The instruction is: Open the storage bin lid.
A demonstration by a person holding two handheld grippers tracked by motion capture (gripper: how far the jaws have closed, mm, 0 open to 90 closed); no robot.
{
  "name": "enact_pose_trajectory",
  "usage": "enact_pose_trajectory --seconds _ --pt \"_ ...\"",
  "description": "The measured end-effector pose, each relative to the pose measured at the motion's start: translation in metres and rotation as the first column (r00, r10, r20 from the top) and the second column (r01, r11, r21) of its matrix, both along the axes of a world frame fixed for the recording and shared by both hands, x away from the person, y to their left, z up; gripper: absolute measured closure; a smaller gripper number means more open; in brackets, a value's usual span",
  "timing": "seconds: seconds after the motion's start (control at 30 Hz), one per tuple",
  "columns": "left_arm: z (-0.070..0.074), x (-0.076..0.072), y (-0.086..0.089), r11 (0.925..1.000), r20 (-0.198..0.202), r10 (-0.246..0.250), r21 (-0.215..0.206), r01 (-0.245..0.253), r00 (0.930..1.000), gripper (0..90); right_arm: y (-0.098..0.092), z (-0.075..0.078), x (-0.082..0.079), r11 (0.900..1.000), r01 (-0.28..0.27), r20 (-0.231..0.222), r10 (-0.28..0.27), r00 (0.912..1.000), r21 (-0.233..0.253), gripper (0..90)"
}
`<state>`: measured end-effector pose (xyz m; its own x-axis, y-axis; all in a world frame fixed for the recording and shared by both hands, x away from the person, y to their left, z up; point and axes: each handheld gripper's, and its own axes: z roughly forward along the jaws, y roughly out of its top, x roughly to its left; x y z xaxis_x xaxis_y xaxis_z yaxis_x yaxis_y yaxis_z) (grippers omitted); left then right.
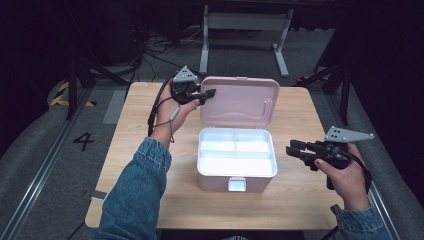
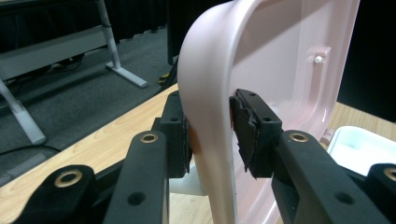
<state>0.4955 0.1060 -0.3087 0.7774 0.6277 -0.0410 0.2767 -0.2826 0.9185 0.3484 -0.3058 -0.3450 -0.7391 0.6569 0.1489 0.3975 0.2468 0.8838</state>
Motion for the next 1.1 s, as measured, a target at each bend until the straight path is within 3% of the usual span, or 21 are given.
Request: enact_pose_trajectory --seconds 0.1,0.43,0.73,0.93,1.1 --pt "-0.006 0.005 0.001 0.9997 -0.012 0.012 -0.020 -0.013 0.9999 66.6 -0.001 0.000 0.001 1.000 0.003 -0.002 -0.003 1.0000 0.000 65.2" --pt "-0.018 0.018 0.001 0.9999 -0.028 0.013 -0.007 -0.014 0.9995 64.0 -0.002 -0.005 0.005 1.000 0.001 -0.018 -0.001 0.9998 -0.003 65.0" --pt "-0.031 0.032 0.000 0.9994 -0.094 0.029 -0.017 -0.031 0.9951 61.4 -0.008 -0.012 0.013 1.000 0.012 -0.044 -0.012 0.9989 -0.007 64.7" --pt "-0.040 0.040 0.001 0.9993 -0.117 0.023 -0.027 -0.027 0.9928 59.7 -0.010 -0.015 0.016 1.000 0.015 -0.055 -0.015 0.9984 -0.005 64.5" --pt "-0.044 0.042 0.000 0.9994 -0.134 0.031 -0.009 -0.032 0.9905 57.9 -0.010 -0.018 0.018 1.000 0.013 -0.062 -0.013 0.9980 -0.008 64.3"
